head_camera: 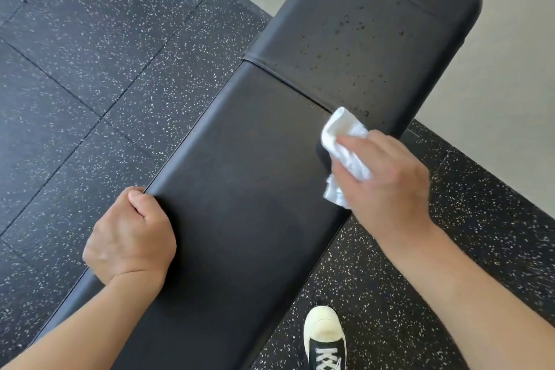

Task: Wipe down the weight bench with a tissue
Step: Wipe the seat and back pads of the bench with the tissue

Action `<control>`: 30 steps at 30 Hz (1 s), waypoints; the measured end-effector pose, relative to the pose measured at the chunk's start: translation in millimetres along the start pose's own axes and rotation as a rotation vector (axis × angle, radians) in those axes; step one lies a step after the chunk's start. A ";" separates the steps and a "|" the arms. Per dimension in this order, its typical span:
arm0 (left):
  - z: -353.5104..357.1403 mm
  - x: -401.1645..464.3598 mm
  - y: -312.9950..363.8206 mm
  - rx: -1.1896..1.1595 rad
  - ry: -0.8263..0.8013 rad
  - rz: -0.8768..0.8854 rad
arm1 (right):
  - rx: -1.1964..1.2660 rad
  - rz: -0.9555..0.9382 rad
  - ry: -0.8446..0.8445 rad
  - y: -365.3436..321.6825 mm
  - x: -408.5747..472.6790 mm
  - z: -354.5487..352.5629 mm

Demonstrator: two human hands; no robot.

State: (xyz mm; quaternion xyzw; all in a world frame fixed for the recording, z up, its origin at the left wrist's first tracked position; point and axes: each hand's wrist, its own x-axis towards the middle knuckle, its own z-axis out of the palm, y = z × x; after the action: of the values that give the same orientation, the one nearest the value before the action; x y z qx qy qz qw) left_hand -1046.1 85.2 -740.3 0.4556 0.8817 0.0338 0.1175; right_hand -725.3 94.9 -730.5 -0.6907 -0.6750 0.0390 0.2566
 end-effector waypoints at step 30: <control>-3.2 -0.1 3.1 -0.030 0.013 -0.051 | 0.099 -0.056 -0.244 -163.2 43.0 69.1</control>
State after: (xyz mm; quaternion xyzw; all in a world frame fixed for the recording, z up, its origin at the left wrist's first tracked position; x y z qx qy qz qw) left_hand -1044.3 87.1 -736.7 0.4310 0.8932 0.0471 0.1193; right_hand -898.2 149.7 -711.2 -0.6481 -0.7175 0.1487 0.2073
